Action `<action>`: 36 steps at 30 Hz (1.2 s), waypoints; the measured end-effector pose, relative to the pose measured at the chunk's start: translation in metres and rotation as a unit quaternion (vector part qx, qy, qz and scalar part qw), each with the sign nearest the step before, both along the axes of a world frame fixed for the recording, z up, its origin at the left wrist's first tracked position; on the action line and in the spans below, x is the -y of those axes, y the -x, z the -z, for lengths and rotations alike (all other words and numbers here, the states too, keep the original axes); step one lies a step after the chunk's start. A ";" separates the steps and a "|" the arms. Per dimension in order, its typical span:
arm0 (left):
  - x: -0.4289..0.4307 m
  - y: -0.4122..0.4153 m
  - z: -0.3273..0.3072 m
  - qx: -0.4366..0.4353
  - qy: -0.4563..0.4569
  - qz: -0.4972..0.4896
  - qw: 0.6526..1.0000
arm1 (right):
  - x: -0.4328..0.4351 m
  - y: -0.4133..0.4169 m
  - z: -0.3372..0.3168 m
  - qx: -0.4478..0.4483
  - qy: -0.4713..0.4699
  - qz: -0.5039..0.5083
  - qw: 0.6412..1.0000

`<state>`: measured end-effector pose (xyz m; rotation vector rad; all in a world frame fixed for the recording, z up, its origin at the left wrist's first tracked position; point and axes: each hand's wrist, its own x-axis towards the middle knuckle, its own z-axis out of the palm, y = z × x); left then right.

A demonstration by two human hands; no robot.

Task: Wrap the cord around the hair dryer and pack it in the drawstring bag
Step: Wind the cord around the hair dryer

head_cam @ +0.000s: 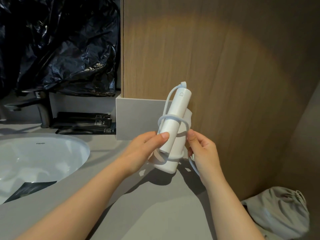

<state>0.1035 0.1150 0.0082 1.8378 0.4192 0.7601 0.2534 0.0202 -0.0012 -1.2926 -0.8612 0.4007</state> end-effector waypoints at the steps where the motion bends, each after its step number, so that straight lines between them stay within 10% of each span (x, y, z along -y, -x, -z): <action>1: 0.002 -0.002 0.000 0.023 -0.008 -0.013 1.000 | -0.001 0.000 0.001 -0.003 -0.007 0.009 1.000; 27: -0.013 -0.001 -0.002 0.192 0.276 -0.014 0.942 | 0.013 0.002 -0.008 0.061 0.027 -0.107 0.992; 36: -0.020 -0.003 0.007 0.107 -0.057 -0.215 0.969 | 0.012 0.003 -0.006 0.000 -0.031 -0.099 0.995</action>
